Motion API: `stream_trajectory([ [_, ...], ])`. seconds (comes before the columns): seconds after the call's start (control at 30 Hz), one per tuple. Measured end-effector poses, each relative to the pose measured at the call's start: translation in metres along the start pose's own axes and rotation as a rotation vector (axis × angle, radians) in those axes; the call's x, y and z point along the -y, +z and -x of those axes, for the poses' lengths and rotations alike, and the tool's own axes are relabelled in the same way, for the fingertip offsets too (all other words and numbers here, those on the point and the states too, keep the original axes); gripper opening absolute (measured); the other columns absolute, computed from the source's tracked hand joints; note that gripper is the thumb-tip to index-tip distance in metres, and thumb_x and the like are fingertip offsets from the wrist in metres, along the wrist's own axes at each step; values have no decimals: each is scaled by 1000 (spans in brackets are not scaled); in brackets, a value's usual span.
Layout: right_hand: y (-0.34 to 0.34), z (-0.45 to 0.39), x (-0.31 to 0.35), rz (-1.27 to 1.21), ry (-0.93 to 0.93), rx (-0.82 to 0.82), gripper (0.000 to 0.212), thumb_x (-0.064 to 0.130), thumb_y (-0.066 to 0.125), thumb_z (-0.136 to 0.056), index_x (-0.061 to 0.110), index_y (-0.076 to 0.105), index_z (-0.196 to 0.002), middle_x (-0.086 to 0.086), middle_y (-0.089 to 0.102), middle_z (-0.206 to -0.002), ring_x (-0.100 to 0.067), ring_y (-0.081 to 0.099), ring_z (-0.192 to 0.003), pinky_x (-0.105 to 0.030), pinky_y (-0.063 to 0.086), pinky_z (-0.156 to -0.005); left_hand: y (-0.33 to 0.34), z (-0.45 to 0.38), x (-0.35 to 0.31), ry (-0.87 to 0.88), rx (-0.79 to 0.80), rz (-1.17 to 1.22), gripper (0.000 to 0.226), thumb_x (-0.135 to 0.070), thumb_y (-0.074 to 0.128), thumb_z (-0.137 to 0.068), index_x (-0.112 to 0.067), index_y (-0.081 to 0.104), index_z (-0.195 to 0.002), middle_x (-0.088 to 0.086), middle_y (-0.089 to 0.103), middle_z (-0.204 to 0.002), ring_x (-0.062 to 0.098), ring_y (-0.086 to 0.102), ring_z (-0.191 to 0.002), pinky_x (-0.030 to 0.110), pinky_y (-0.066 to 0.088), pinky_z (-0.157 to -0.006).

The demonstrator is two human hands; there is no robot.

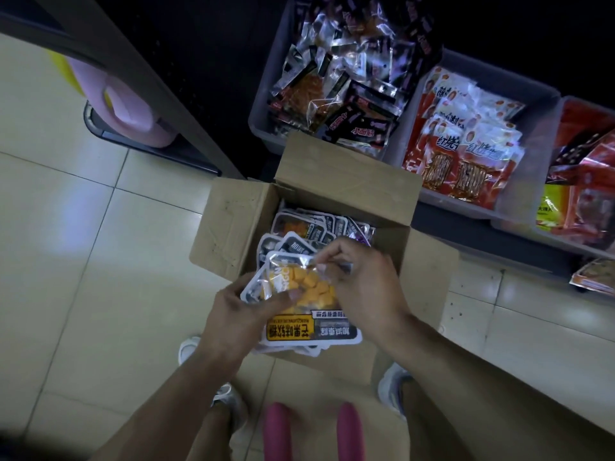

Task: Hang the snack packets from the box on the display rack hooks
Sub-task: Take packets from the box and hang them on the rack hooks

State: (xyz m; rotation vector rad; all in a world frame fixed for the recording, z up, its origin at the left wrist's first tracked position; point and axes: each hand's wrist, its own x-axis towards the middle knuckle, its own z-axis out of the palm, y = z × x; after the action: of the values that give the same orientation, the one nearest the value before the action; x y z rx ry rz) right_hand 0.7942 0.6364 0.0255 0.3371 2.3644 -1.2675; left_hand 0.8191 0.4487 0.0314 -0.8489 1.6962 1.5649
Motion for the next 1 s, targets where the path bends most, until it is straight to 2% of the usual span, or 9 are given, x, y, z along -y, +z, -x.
stream_trajectory([
  [0.13,14,-7,-3,-69,56,72,6,24,75,-92,26,70,-93,14,74,-85,-3,72,-75,-37,61,-75,-7,6,10,-56,-67,42,36,-31,93,-66,-21,81,-98,11,81,-90,33,79,-82,63,61,-78],
  [0.27,13,-23,-16,-129,190,-34,14,37,68,-96,25,72,-100,13,74,-96,-4,69,-90,-29,55,-82,-10,7,9,-54,-89,151,39,-32,92,-66,-16,80,-100,17,80,-92,38,78,-83,64,61,-77],
  [0.33,12,-33,-27,-112,301,-55,13,29,63,-100,26,72,-108,11,74,-107,-9,68,-98,-31,54,-87,-11,6,7,-64,-102,202,33,-25,90,-73,-13,79,-102,19,79,-93,40,78,-81,63,61,-72],
  [0.5,29,-66,-67,442,314,190,62,6,60,-91,25,47,-149,-10,56,-147,-29,53,-135,-39,46,-111,-18,8,9,-26,-170,246,28,-20,83,-79,-12,78,-104,19,79,-92,40,78,-81,54,63,-68],
  [0.6,45,-79,-74,621,318,288,53,8,57,-94,15,46,-145,-14,52,-147,-32,46,-139,-42,44,-110,-29,14,15,-11,-217,278,28,-21,83,-76,-11,79,-102,20,79,-93,41,78,-82,55,62,-71],
  [0.73,48,-65,-60,770,317,268,31,12,49,-100,7,63,-128,-15,62,-135,-33,59,-127,-41,49,-98,-47,30,12,-10,-219,323,25,-17,80,-77,-11,78,-101,22,78,-98,43,77,-85,59,60,-77],
  [0.83,31,-37,-41,618,281,163,18,17,53,-98,17,65,-112,-12,67,-121,-31,64,-114,-36,50,-86,-52,50,-5,-2,-180,337,40,-21,89,-65,-12,78,-103,23,78,-102,44,77,-87,55,60,-76],
  [0.93,-19,5,6,174,218,-14,12,28,50,-105,23,48,-94,-6,71,-95,-29,66,-90,-33,43,-68,-50,86,-39,-8,-165,420,38,-21,80,-69,-10,76,-106,24,78,-102,44,76,-83,52,62,-68],
  [1.0,-67,49,57,-38,128,-142,16,30,50,-106,25,47,-92,8,71,-85,-9,66,-77,-26,45,-65,-45,119,-70,3,-132,463,37,-21,75,-73,-10,75,-108,24,77,-103,43,77,-82,52,62,-65],
])
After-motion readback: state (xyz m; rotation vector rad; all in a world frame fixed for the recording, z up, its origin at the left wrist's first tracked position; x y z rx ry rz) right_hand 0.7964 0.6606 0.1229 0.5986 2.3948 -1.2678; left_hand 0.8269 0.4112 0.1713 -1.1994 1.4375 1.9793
